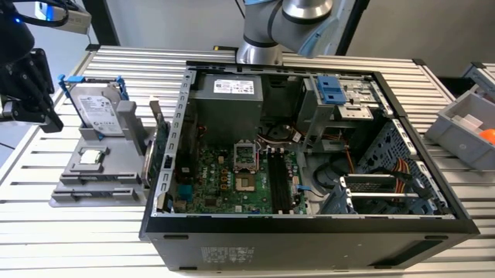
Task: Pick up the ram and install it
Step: 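Pick up the ram and move it above insertion slot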
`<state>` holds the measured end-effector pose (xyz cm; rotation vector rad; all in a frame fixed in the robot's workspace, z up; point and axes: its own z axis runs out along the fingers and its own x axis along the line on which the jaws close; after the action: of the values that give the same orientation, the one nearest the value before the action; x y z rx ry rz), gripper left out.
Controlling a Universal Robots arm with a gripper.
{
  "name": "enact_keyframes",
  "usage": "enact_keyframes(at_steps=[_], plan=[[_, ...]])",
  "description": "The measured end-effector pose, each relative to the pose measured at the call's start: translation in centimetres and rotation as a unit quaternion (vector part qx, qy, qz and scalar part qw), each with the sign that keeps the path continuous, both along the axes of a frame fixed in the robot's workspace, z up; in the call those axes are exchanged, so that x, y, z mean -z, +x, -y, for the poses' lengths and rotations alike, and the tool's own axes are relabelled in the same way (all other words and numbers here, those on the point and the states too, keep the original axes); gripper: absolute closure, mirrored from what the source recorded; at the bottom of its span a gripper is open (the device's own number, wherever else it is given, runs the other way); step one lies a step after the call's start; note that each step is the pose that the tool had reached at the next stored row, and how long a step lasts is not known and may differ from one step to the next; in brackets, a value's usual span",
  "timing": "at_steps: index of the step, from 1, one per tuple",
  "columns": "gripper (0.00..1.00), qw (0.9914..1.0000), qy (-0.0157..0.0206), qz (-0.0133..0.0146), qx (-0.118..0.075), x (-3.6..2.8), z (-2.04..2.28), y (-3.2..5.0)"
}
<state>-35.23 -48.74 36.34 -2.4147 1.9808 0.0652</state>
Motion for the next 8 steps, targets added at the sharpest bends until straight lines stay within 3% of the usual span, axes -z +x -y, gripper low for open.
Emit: enact_keyframes(at_steps=[1,2,8], plan=[[1.0,1.0,0.0,0.0,0.0,0.0,0.0,0.0],[0.0,1.0,0.0,0.0,0.0,0.0,0.0,0.0],[0.0,1.0,0.0,0.0,0.0,0.01,0.0,0.0]])
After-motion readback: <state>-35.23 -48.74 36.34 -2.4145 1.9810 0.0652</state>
